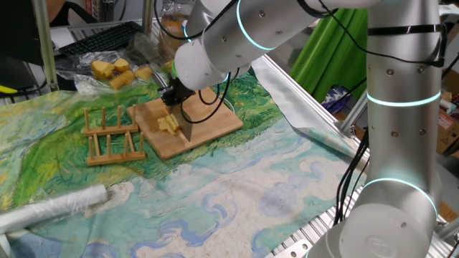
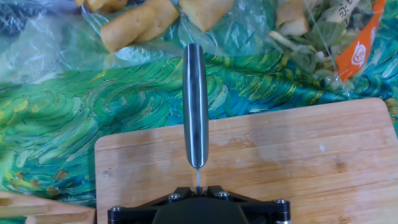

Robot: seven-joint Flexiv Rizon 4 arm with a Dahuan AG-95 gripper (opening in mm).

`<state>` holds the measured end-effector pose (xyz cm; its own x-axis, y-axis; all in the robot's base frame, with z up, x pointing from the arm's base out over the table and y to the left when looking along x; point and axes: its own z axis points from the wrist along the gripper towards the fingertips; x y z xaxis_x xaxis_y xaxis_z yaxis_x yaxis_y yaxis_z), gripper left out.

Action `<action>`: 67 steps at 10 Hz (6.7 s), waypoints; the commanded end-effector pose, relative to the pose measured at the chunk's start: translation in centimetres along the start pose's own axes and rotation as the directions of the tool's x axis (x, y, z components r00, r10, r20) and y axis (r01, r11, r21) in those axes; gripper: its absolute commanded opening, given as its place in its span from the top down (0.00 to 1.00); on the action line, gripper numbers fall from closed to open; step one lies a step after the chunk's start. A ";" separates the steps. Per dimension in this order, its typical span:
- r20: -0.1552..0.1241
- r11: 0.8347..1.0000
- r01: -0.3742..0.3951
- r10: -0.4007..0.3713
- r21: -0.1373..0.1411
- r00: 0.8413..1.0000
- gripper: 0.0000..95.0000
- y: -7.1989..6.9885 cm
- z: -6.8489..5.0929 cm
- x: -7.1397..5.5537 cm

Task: Chop the potatoes

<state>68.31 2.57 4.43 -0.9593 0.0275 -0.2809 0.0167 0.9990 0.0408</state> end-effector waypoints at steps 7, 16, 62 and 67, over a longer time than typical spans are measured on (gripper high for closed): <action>-0.049 1.000 0.030 -0.030 -0.002 0.998 0.80 0.0 -0.1 0.1; -0.129 0.997 0.078 -0.079 -0.013 0.988 0.80 0.3 -1.0 1.1; -0.112 0.993 0.116 -0.116 -0.008 0.987 1.00 0.7 -3.2 4.0; -0.118 0.990 0.139 -0.139 -0.014 0.983 1.00 -0.6 -4.5 3.0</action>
<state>64.25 1.86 7.69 -0.9783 -0.1190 -0.1699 -0.1230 0.9923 0.0135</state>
